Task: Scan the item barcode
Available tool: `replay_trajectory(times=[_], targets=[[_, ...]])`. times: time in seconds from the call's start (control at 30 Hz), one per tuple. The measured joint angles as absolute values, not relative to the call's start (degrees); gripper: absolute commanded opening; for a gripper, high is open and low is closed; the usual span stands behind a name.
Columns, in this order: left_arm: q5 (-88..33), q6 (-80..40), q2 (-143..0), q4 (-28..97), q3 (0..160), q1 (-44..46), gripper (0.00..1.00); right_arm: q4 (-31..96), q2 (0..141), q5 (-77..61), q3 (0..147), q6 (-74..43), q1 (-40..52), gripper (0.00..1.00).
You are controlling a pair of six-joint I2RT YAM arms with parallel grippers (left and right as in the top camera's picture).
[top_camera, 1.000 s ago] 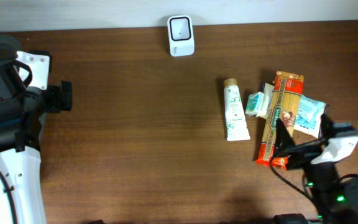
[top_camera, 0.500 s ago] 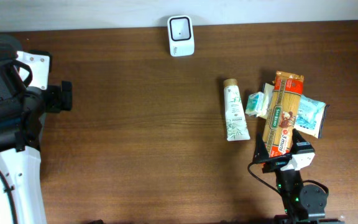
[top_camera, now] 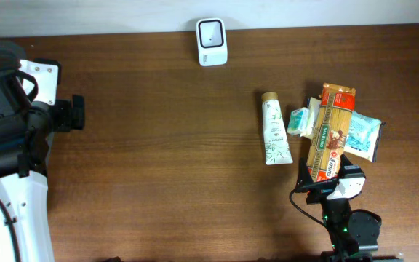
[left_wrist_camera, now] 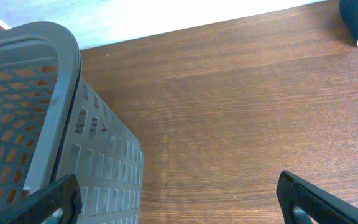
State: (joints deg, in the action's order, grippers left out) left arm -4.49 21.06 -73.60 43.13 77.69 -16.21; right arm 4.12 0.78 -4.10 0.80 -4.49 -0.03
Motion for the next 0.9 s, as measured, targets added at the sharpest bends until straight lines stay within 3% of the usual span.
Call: replay_trajectory(times=[0.4, 0.6, 0.7, 0.9], targets=[[-4.49, 21.06, -72.84, 44.8, 77.69, -16.21, 0.99, 4.12, 0.78, -4.1, 0.8, -4.49, -0.03, 0.99], [-4.25, 21.08, -63.35, 46.33, 76.38, -13.47, 0.99, 4.12, 0.78, -4.08, 0.8, -4.51, -0.03, 0.99], [-4.14, 21.26, -54.68, 39.09, 68.58, -8.69, 0.99, 4.12, 0.78, -4.03, 0.8, -4.49, -0.03, 0.99], [-4.43, 20.16, -39.38, 10.83, 42.02, -3.7, 0.99, 4.16, 0.73, -3.9, 0.8, -4.47, -0.03, 0.99]])
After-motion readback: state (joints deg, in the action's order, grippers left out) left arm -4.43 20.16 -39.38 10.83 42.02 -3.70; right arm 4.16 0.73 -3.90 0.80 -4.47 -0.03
